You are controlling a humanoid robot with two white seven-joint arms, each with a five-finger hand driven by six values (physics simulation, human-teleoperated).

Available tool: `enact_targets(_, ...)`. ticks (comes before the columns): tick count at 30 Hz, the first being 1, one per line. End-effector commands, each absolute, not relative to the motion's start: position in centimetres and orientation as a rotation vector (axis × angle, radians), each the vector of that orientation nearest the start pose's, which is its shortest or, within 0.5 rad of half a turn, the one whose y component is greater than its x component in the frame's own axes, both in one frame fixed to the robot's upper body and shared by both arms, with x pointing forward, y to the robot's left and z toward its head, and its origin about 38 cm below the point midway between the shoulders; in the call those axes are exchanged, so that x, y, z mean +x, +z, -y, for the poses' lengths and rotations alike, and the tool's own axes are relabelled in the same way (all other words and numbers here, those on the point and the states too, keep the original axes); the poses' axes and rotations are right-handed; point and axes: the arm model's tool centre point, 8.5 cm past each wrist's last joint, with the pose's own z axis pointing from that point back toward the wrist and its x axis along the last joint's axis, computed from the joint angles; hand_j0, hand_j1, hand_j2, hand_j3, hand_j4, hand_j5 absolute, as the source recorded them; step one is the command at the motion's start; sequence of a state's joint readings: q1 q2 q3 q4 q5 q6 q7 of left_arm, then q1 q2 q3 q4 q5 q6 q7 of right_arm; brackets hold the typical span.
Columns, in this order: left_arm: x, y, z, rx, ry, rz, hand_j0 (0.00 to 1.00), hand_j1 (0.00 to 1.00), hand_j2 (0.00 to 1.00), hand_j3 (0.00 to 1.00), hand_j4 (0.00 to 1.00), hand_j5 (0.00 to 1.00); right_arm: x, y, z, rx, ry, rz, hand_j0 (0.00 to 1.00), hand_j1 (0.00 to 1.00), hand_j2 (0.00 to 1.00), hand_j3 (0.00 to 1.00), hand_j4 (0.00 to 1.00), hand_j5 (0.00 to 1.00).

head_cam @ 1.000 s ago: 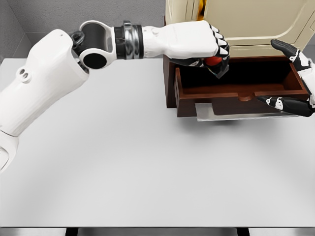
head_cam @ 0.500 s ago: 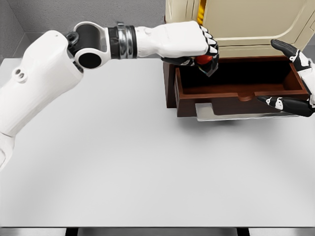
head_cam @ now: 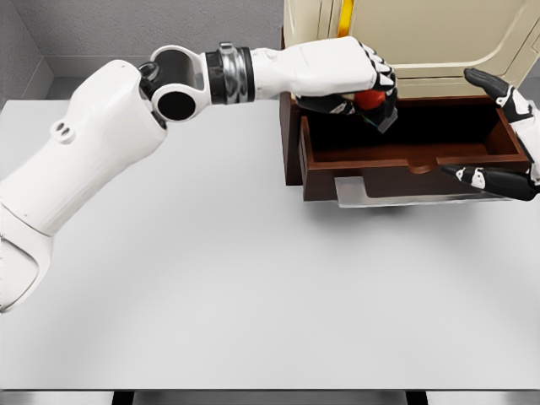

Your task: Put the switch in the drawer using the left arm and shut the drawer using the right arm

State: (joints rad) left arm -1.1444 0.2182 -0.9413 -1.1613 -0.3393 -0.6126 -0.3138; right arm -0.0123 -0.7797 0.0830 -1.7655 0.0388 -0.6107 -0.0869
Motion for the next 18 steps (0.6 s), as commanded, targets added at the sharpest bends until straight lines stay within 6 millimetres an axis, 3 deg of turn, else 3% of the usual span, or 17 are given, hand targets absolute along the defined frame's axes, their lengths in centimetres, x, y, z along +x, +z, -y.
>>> enact_targets(1, 48.9, 32.1, -2.2, -0.152, 2.356, -2.363, 0.51, 0.51, 0.51, 0.51, 0.51, 0.51, 33.6, 24.5, 35.0, -0.384, 0.988, 2.211, 1.00, 1.00, 1.00, 1.00, 1.00, 1.00)
enact_targets(8, 48.7, 32.1, -0.1, -0.099, 2.330, -2.397, 0.51, 0.51, 0.51, 0.51, 0.51, 0.51, 33.6, 24.4, 35.0, -0.383, 0.988, 2.209, 1.00, 1.00, 1.00, 1.00, 1.00, 1.00)
enact_targets(9, 48.5, 32.1, 0.4, -0.086, 2.322, -2.398, 0.65, 0.65, 0.65, 0.65, 0.65, 0.65, 33.6, 24.5, 35.0, -0.384, 0.988, 2.211, 1.00, 1.00, 1.00, 1.00, 1.00, 1.00)
enact_targets(10, 48.4, 31.8, 0.5, -0.074, 2.322, -2.402, 0.88, 0.88, 0.88, 0.88, 0.88, 0.88, 33.6, 24.4, 35.0, -0.383, 0.988, 2.209, 1.00, 1.00, 1.00, 1.00, 1.00, 1.00)
enact_targets(11, 48.4, 31.9, 0.5, -0.074, 2.319, -2.404, 1.00, 1.00, 1.00, 1.00, 1.00, 1.00, 33.6, 24.4, 35.0, -0.383, 0.988, 2.209, 1.00, 1.00, 1.00, 1.00, 1.00, 1.00)
enact_targets(18, 48.8, 32.4, -0.4, -0.094, 2.299, -2.445, 1.00, 1.00, 1.00, 1.00, 1.00, 1.00, 33.6, 24.4, 35.0, -0.383, 0.988, 2.209, 1.00, 1.00, 1.00, 1.00, 1.00, 1.00)
